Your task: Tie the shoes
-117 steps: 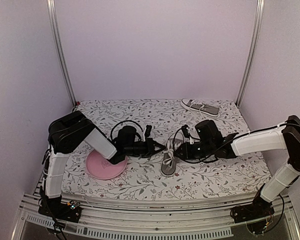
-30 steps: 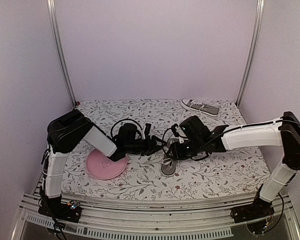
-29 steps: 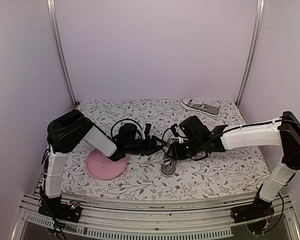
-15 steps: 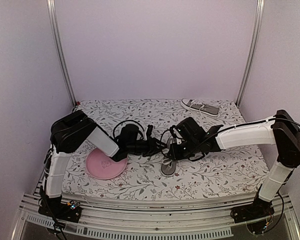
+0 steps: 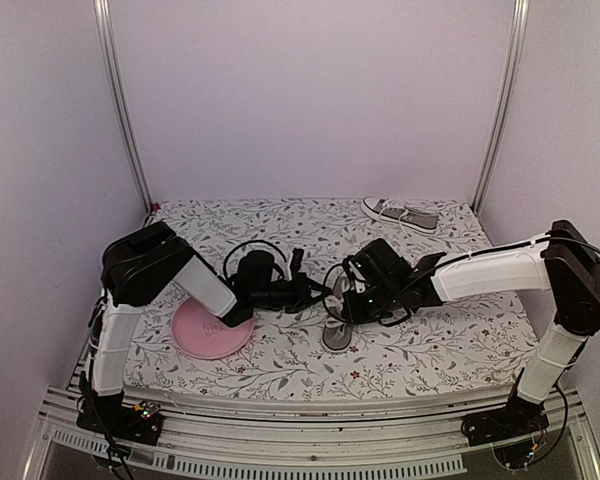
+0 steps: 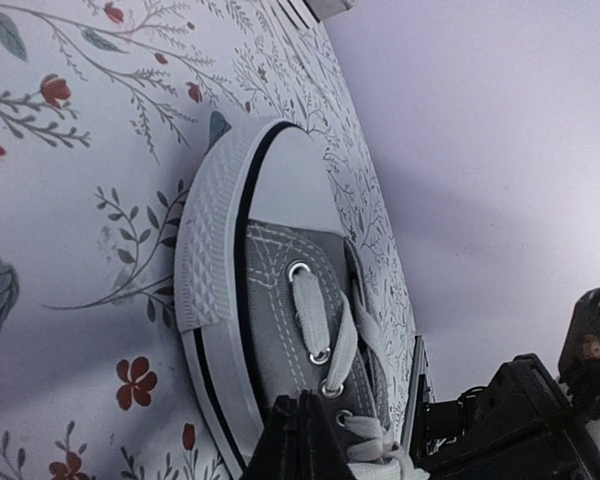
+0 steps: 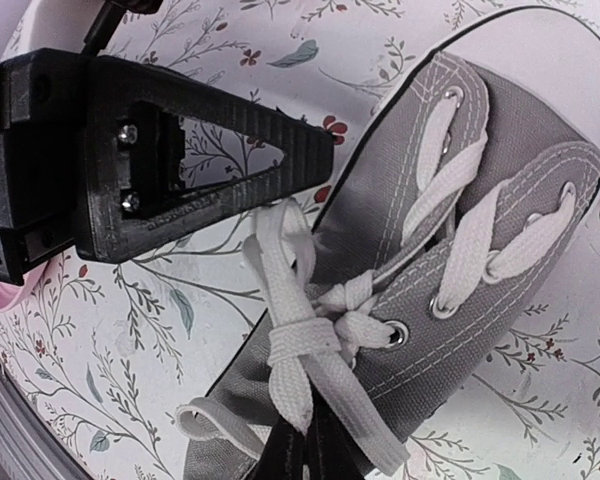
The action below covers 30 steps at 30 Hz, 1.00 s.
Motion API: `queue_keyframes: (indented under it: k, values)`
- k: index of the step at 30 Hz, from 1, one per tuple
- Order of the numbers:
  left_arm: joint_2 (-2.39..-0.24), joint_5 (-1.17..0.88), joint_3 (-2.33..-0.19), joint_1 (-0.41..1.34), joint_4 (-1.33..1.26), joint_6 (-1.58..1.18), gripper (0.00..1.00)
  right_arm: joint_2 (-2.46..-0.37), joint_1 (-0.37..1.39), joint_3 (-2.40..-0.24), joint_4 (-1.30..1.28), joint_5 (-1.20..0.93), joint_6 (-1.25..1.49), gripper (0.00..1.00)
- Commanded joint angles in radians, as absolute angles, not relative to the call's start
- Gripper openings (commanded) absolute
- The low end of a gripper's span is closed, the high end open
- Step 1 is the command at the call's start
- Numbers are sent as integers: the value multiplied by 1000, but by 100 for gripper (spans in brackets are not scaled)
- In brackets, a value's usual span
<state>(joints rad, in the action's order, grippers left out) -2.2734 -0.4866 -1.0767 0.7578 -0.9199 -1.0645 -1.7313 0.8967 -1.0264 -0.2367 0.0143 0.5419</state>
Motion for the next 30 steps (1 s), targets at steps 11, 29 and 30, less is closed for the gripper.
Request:
queue_keyframes:
  k: [11,29,30]
  values:
    - [-2211,-466,-1010,749,-1024,-1079,19,-1695,902,-983,-241,13,574,2]
    - [-2243,-521,-1019,776,-1024,-1117,36,-1704,902,-989,-233,5,574,2]
    - [-2245,-523,-1021,779,-1023,-1115,36,-1704,902,-988,-233,5,574,2]
